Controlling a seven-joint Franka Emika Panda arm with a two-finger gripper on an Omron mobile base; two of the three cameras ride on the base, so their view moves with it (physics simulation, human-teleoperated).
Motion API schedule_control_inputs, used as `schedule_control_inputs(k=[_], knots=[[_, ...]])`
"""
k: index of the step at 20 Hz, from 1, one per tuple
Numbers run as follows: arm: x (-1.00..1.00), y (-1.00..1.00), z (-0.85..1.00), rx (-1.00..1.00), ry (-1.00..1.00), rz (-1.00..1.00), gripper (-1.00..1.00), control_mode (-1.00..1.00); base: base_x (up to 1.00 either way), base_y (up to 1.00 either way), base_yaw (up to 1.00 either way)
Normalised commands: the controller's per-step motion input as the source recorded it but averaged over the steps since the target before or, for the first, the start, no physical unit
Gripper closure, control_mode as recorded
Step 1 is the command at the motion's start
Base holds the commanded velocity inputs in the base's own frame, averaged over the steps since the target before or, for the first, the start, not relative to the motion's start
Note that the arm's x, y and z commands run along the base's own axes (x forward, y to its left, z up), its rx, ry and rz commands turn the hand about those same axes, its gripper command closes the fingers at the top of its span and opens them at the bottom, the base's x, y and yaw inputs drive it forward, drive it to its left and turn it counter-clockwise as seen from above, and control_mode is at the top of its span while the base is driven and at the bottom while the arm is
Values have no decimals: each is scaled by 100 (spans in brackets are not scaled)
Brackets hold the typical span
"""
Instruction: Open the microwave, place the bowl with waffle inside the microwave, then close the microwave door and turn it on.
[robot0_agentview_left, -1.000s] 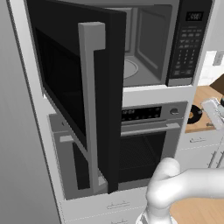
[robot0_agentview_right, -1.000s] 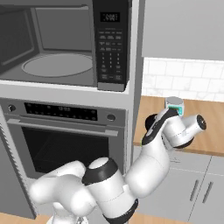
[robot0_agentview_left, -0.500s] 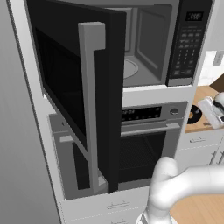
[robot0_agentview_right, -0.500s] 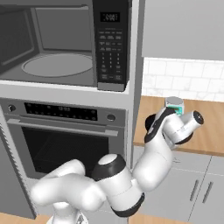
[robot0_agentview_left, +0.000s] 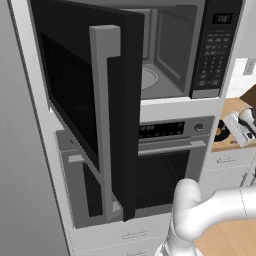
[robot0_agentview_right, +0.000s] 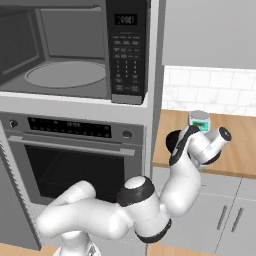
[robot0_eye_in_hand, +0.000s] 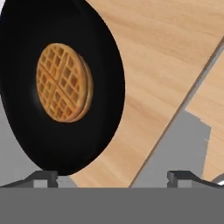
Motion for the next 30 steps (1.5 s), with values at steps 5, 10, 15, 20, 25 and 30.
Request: schedule_control_inputs(k=[5,10,15,20,25,30], knots=[[34,-18,-30,-1,3,-8,-100,-100,0,0,0],[35,-17,-29,0,3,-8,-100,-100,0,0,0],[29,-12,-22,0,5,-6,-100,-100,0,0,0],[4,-3,-14,0,3,-1,100,-100,0,0,0],[-29,2,-27,0,-1,2,100,-100,0,0,0],[-42,11,-60,0,0,1,100,-100,0,0,0]])
